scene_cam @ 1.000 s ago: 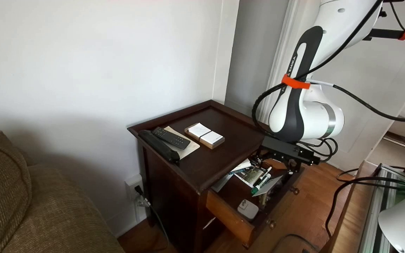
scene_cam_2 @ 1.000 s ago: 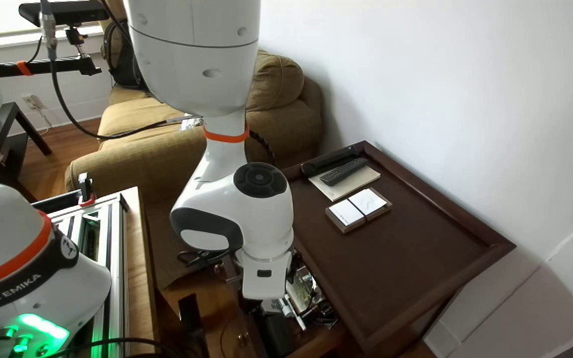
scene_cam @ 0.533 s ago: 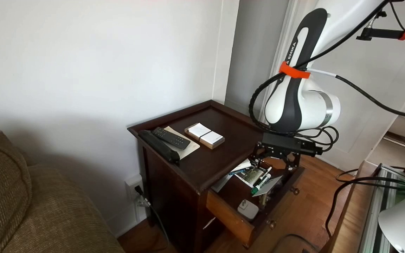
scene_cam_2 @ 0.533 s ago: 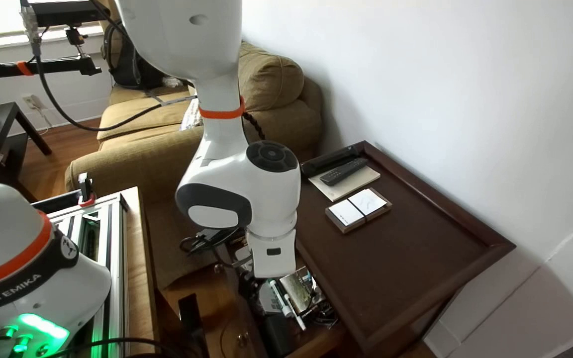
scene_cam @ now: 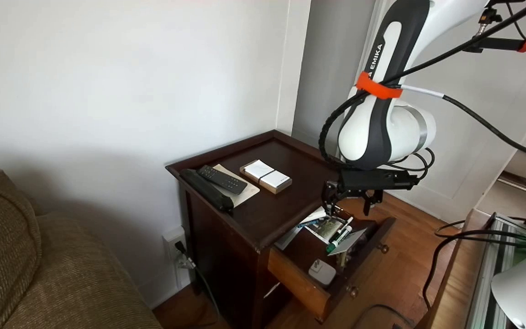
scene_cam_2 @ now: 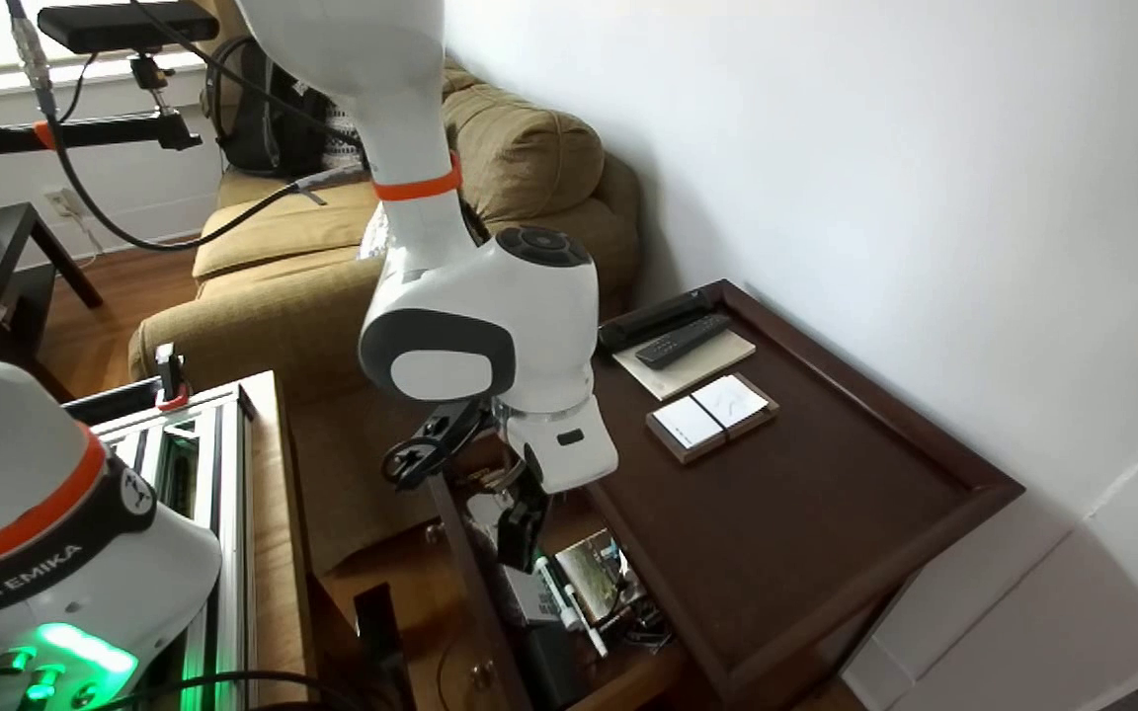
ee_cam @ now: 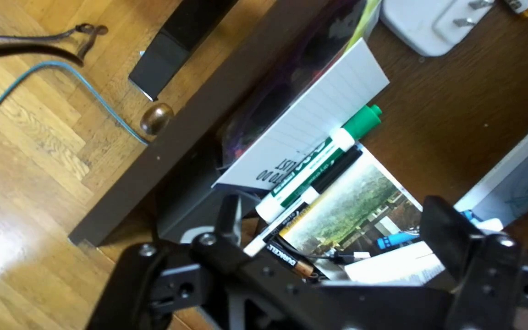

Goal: Put the crayon in the first top drawer

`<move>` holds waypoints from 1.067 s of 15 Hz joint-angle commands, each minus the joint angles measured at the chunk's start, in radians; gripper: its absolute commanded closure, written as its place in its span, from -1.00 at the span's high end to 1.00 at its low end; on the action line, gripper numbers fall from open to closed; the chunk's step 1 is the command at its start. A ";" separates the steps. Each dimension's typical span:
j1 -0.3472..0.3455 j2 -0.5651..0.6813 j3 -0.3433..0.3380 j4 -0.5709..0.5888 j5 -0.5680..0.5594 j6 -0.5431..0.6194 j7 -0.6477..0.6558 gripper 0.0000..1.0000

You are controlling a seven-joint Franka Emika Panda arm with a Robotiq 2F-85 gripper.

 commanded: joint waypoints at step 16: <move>-0.135 -0.251 0.112 0.004 -0.181 -0.241 -0.365 1.00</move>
